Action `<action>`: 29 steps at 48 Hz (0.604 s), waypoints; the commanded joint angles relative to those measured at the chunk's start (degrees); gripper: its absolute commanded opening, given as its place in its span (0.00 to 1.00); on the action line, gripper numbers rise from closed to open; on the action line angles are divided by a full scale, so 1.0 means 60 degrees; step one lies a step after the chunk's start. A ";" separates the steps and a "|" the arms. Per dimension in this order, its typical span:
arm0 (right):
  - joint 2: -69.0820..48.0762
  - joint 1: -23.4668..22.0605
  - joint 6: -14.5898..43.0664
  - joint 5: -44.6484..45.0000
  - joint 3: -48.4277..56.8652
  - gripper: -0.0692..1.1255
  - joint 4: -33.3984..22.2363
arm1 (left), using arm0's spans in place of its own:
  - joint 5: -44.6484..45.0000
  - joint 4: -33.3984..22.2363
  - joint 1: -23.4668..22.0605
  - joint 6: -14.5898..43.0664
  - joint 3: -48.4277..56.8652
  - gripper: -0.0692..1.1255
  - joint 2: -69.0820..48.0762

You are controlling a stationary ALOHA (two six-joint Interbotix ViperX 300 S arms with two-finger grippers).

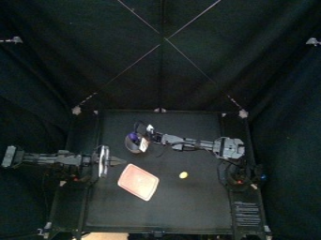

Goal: Pick the eggplant then place it in the grey bowl
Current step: Drop eggplant in the grey bowl and return to neutral

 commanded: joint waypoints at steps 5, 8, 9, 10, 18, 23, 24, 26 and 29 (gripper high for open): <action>-0.0234 0.0000 0.0015 -0.0015 -0.0308 0.78 -0.0015 | -0.0044 0.0015 0.0029 0.0015 -0.0117 0.04 0.0044; -0.0234 0.0000 0.0015 -0.0044 -0.0337 0.78 -0.0015 | -0.0044 0.0015 0.0029 0.0015 -0.0132 0.04 0.0029; -0.0234 0.0000 0.0015 -0.0044 -0.0337 0.78 -0.0015 | -0.0044 0.0015 0.0029 0.0015 -0.0132 0.04 0.0029; -0.0234 0.0000 0.0015 -0.0044 -0.0352 0.78 -0.0015 | -0.0044 0.0015 0.0029 0.0015 -0.0132 0.04 0.0029; -0.0879 -0.0044 -0.0059 0.0146 -0.0132 0.78 -0.0249 | -0.0044 0.0000 0.0029 0.0015 -0.0117 0.04 0.0029; -0.1963 -0.0073 0.0000 0.0205 0.0615 0.78 -0.0674 | -0.0044 0.0000 0.0029 0.0015 -0.0117 0.04 0.0044; -0.2212 -0.0088 0.0000 0.0205 0.0806 0.78 -0.0747 | -0.0044 0.0000 0.0029 0.0000 -0.0117 0.04 0.0029; -0.2681 -0.0073 0.0000 0.0205 0.1216 0.78 -0.0864 | -0.0044 0.0000 0.0029 0.0000 -0.0117 0.04 0.0029; -0.3398 -0.0073 0.0029 0.0161 0.1919 0.78 -0.1011 | -0.0044 -0.0015 0.0029 0.0000 -0.0103 0.04 0.0029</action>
